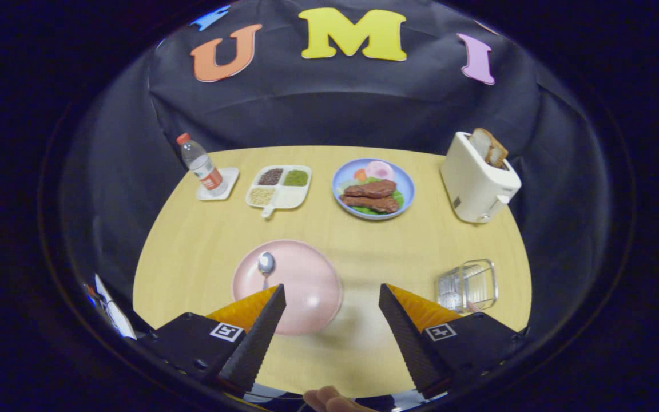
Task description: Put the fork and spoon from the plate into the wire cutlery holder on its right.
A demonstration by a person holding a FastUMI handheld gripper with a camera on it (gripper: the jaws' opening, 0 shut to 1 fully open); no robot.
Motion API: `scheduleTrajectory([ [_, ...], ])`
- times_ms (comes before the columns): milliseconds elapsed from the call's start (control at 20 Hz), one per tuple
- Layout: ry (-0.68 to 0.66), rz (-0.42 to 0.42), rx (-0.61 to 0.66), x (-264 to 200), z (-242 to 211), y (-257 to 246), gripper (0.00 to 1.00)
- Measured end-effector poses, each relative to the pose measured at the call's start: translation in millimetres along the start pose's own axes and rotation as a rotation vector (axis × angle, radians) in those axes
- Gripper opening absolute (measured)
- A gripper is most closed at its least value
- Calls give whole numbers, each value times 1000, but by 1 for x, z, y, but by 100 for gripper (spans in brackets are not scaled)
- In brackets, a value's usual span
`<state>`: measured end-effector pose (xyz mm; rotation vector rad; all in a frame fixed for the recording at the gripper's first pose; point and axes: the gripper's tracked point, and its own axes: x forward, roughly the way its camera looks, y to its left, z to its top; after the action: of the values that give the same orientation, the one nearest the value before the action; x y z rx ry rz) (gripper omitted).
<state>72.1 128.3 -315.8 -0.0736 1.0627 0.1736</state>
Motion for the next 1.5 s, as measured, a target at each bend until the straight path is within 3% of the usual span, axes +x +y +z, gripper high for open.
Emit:
scheduleTrajectory([
  [250, -8, -2, -23, 34, -22, 39, 97],
  [450, 27, 47, -8, 67, -47, 69, 96],
  [700, 41, 48, 36, 104, -67, 86, 83],
  [800, 42, 25, 39, 116, -69, 86, 84],
  [950, 72, -25, 91, 127, -74, 85, 71],
  [1050, 105, -46, 120, 134, -81, 86, 52],
  [1200, 126, -32, 132, 137, -82, 93, 39],
  [1350, 122, -41, 104, 132, -80, 94, 41],
  [1400, 130, -44, 100, 132, -82, 96, 14],
  [1450, 139, -55, 96, 135, -83, 94, 16],
  [1500, 148, -69, 107, 129, -84, 91, 12],
])
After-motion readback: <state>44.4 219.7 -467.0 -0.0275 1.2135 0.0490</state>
